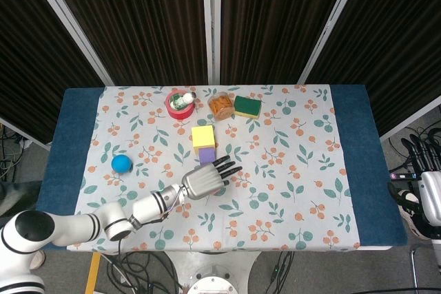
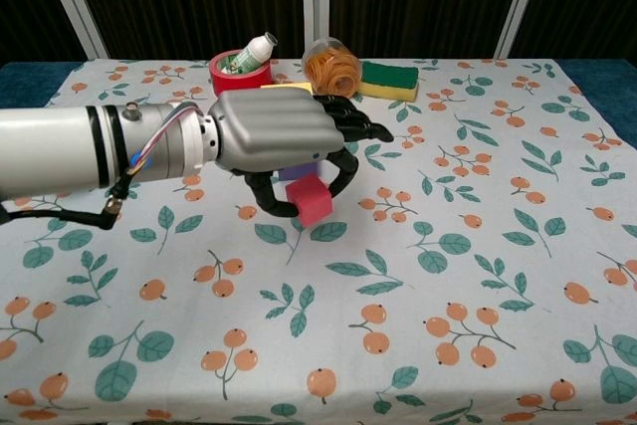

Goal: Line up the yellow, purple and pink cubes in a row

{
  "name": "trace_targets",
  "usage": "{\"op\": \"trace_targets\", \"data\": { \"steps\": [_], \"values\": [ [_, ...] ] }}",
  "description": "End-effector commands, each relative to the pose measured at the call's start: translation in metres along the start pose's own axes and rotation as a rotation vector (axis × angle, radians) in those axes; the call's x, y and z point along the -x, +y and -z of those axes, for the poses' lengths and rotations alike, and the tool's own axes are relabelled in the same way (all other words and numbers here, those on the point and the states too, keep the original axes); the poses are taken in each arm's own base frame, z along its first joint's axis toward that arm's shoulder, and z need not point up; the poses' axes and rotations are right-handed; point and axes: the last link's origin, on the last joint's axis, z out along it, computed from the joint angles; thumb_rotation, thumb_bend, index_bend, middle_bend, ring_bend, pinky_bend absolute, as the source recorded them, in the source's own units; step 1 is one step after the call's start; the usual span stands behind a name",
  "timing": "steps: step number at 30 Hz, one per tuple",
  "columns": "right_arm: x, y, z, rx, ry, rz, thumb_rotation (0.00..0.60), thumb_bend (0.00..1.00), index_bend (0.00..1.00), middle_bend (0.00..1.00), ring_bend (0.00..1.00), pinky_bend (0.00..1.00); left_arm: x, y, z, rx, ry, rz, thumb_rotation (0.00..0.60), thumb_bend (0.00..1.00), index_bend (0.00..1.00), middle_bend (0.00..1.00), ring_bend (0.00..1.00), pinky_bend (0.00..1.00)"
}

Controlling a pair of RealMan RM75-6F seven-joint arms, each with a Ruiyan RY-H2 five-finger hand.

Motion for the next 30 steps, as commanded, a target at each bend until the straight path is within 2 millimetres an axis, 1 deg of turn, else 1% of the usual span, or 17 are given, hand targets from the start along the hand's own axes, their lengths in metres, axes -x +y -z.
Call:
{"op": "trace_targets", "data": {
  "steps": [1,4,10,17,23,30],
  "values": [
    [-0.001,0.000,0.001,0.004,0.002,0.003,0.600,0.24,0.00,0.00,0.00,0.00,-0.006,-0.011,-0.015,0.005,0.003,-0.013,0.600,0.34,0.55,0.07,0.04,0.06],
    [-0.002,0.001,0.001,0.010,0.004,0.007,0.600,0.24,0.00,0.00,0.00,0.00,-0.006,-0.017,-0.021,0.000,0.000,-0.014,0.600,0.34,0.55,0.07,0.04,0.06],
    [-0.003,0.001,0.001,0.016,0.006,0.008,0.600,0.24,0.00,0.00,0.00,0.00,0.004,-0.027,-0.028,-0.013,-0.034,-0.050,0.600,0.34,0.55,0.07,0.04,0.06],
    [-0.003,0.000,0.000,0.015,0.004,0.010,0.600,0.24,0.00,0.00,0.00,0.00,0.014,-0.031,-0.031,-0.028,-0.054,-0.056,0.600,0.34,0.54,0.07,0.04,0.06],
    [-0.002,0.000,0.001,0.016,0.003,0.012,0.600,0.24,0.00,0.00,0.00,0.00,0.014,-0.033,-0.032,-0.038,-0.047,-0.057,0.600,0.33,0.54,0.07,0.04,0.06],
    [-0.003,0.001,0.002,0.019,0.005,0.012,0.600,0.23,0.00,0.00,0.00,0.00,0.018,-0.033,-0.032,-0.045,-0.054,-0.062,0.600,0.33,0.49,0.07,0.04,0.06]
  ]
}}
